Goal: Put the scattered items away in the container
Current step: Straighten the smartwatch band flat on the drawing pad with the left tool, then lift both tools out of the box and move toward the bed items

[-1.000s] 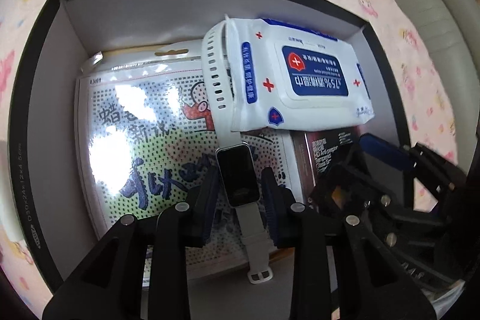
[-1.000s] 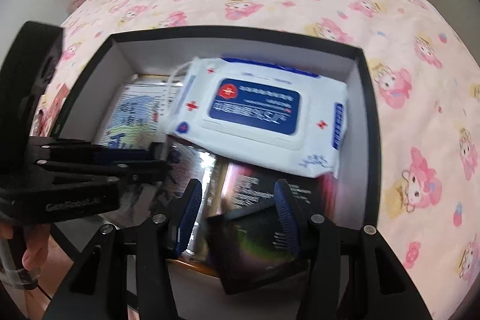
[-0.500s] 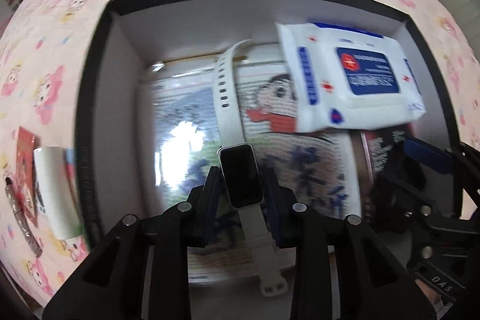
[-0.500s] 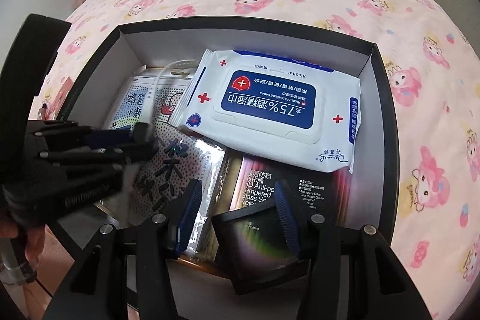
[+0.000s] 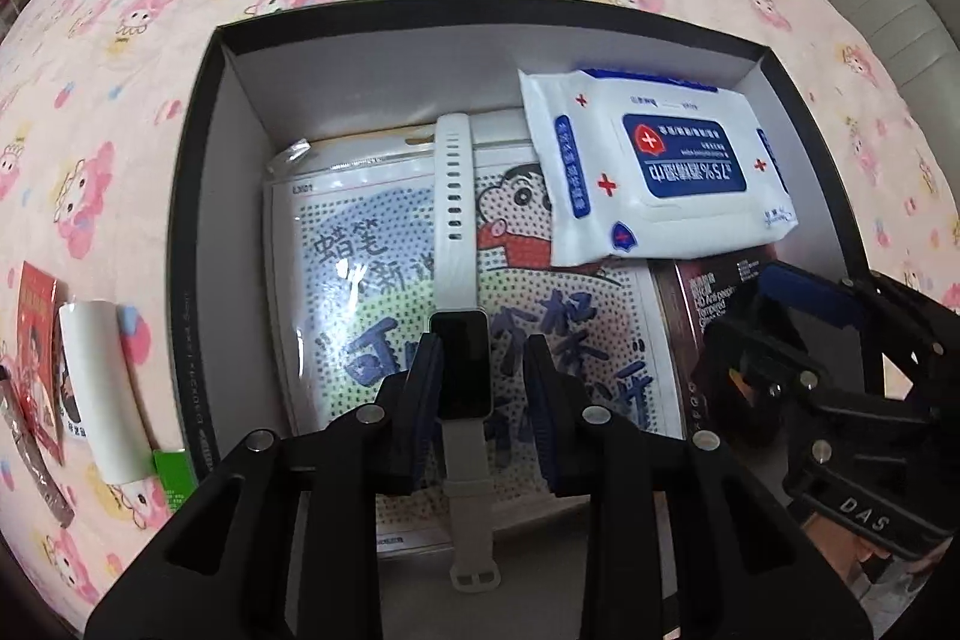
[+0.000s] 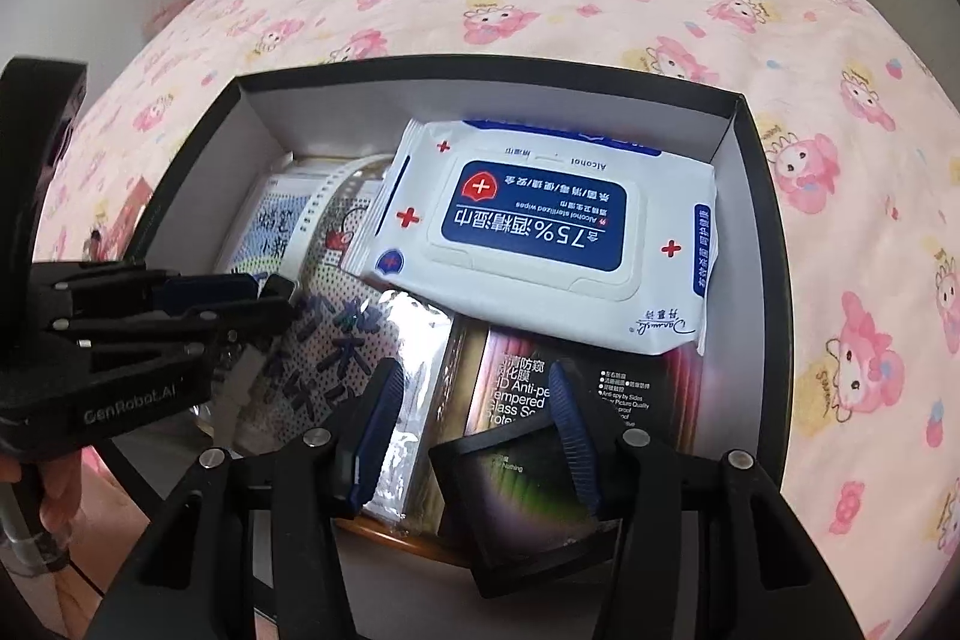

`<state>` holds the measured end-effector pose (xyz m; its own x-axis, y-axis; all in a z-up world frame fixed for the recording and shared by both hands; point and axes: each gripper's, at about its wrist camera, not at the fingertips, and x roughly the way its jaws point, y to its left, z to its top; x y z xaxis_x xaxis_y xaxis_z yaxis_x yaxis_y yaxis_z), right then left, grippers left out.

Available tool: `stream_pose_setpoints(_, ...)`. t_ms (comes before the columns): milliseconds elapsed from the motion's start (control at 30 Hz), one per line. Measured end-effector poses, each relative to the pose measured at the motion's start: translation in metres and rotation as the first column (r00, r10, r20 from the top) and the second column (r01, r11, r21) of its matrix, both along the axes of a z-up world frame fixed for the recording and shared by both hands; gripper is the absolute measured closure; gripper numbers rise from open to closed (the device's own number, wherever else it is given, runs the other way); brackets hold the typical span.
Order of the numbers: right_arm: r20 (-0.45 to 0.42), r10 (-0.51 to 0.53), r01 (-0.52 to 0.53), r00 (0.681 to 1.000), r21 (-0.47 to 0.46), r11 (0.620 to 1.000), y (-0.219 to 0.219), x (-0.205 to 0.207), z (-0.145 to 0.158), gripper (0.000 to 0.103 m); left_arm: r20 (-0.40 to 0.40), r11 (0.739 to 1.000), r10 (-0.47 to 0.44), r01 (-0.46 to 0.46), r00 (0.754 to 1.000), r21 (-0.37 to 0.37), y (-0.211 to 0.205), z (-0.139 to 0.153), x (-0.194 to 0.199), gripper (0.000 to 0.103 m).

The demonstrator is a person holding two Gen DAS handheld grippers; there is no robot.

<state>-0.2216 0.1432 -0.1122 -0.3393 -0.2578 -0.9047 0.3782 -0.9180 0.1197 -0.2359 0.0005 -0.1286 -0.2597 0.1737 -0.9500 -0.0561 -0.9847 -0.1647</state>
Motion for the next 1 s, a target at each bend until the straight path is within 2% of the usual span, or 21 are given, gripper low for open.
stream_pose_setpoints(100, 0.009, -0.004, 0.004, 1.000, 0.004, 1.000, -0.002, 0.000, -0.002, 0.056, 0.015, 0.996, 0.013, -0.012, 1.000, -0.084, 0.012, -0.007, 0.014, 0.074)
stream_pose_setpoints(233, 0.013, 0.004, -0.004, 1.000, 0.004, 1.000, -0.005, 0.001, -0.001, 0.056, 0.018, 0.994, 0.016, -0.014, 1.000, -0.111, 0.017, -0.008, 0.018, 0.076)
stream_pose_setpoints(333, -0.003, -0.010, 0.010, 1.000, -0.006, 1.000, -0.001, 0.003, 0.003, 0.056, -0.019, 0.994, 0.024, -0.026, 1.000, -0.103, 0.018, 0.002, 0.028, 0.076)
stream_pose_setpoints(467, -0.029, -0.048, 0.047, 0.998, -0.026, 0.999, 0.007, 0.011, 0.010, 0.056, -0.085, 0.998, 0.036, -0.040, 0.996, -0.043, 0.016, 0.024, 0.050, 0.075)
stream_pose_setpoints(600, -0.036, -0.072, 0.071, 0.997, -0.044, 0.997, 0.010, 0.022, 0.012, 0.056, -0.152, 0.998, 0.064, -0.065, 0.986, -0.006, 0.004, 0.045, 0.073, 0.064)
stream_pose_setpoints(733, -0.056, -0.089, 0.087, 0.994, -0.047, 0.995, 0.008, 0.033, 0.018, 0.056, -0.191, 0.997, 0.078, -0.079, 0.978, 0.004, 0.003, 0.053, 0.061, 0.060)
stream_pose_setpoints(767, -0.067, -0.095, 0.092, 0.993, -0.048, 0.995, 0.008, 0.036, 0.021, 0.056, -0.211, 0.997, 0.082, -0.083, 0.974, 0.000, 0.001, 0.054, 0.062, 0.058)
stream_pose_setpoints(900, -0.129, -0.127, 0.122, 0.983, -0.046, 0.991, 0.009, 0.048, 0.036, 0.052, -0.307, 0.995, 0.084, -0.094, 0.948, -0.020, 0.001, 0.071, 0.089, 0.041)
stream_pose_setpoints(1000, -0.183, -0.172, 0.165, 0.968, -0.056, 0.985, 0.015, 0.061, 0.049, 0.050, -0.359, 0.995, 0.086, -0.101, 0.929, -0.024, 0.002, 0.080, 0.100, 0.039)
